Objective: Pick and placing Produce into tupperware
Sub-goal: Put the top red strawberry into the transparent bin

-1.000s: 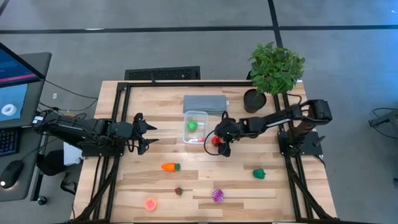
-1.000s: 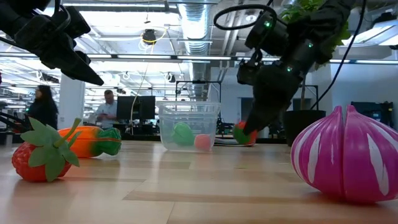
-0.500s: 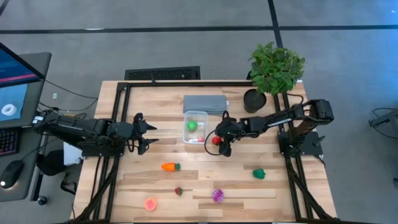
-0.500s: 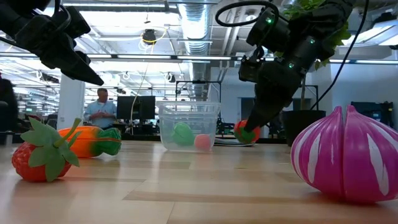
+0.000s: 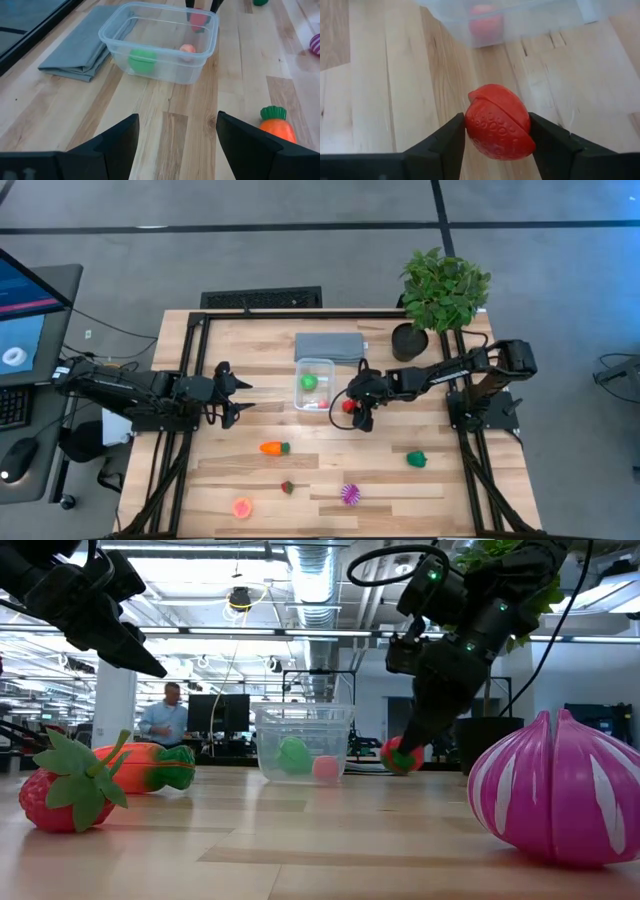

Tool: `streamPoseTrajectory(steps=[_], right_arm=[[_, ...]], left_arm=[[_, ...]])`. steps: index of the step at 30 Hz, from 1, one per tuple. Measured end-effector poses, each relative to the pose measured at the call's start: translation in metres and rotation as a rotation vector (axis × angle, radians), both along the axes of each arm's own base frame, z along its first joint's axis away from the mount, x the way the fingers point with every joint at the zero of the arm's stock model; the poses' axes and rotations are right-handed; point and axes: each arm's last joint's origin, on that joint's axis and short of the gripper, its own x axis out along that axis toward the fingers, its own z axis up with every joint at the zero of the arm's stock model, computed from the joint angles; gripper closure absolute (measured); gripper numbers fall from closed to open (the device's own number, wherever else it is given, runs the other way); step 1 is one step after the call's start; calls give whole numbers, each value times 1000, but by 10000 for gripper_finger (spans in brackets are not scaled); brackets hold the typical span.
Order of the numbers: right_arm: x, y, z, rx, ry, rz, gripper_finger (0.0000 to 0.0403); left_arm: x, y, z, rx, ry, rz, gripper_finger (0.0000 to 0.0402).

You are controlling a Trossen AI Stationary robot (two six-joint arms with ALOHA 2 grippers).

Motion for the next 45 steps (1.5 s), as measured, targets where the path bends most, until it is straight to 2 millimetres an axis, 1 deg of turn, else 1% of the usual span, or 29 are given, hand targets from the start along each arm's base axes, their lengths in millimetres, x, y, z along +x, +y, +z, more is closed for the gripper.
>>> streamPoseTrajectory(steps=[8,17,22,27,31,34,37,45], right_arm=[[-1,0,-1,-4,15,7,175],[-3,-1,2,-14,16,19,181],[-8,0,18,-20,-26,26,172],[-17,-1,47,-33,-128,34,175],[-25,-1,69,-77,-216,25,178],[-28,-2,81,-108,-283,29,176],[-27,-2,89,-131,-351,47,175],[-19,-3,97,-208,-468,80,175]], left_arm=[[0,0,0,0,0,-1,148],[0,0,0,3,0,3,148],[0,0,0,3,0,3,148],[0,0,0,4,1,4,148],[0,0,0,4,0,4,148],[0,0,0,4,0,4,148],[0,0,0,4,0,4,148],[1,0,2,8,-20,1,148]])
